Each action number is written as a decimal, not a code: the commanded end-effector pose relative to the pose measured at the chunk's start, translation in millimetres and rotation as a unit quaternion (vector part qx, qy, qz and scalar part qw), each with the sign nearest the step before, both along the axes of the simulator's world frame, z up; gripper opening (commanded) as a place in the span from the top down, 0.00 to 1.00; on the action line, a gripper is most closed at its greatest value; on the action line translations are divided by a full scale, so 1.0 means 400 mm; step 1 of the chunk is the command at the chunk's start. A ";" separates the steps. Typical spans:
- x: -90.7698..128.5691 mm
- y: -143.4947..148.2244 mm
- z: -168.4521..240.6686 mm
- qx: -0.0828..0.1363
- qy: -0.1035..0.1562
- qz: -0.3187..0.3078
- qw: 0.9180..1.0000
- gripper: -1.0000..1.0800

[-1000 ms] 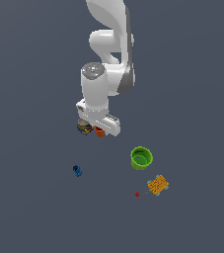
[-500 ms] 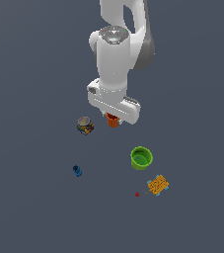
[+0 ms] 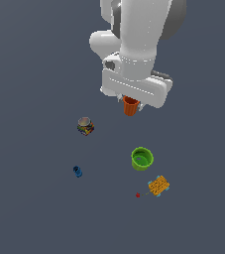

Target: Pick up a designated object from a clutter of objects.

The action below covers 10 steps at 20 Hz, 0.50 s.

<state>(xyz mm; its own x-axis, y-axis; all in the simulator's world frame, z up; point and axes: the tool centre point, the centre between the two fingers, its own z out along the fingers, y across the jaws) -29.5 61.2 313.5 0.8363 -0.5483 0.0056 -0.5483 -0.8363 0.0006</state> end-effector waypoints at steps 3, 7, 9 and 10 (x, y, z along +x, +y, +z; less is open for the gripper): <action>0.014 0.051 0.080 0.001 0.001 0.000 1.000 1.00; 0.025 0.083 0.129 0.001 0.002 0.000 1.000 1.00; 0.030 0.094 0.146 0.002 0.002 0.000 1.000 1.00; 0.031 0.098 0.153 0.002 0.002 0.000 1.000 1.00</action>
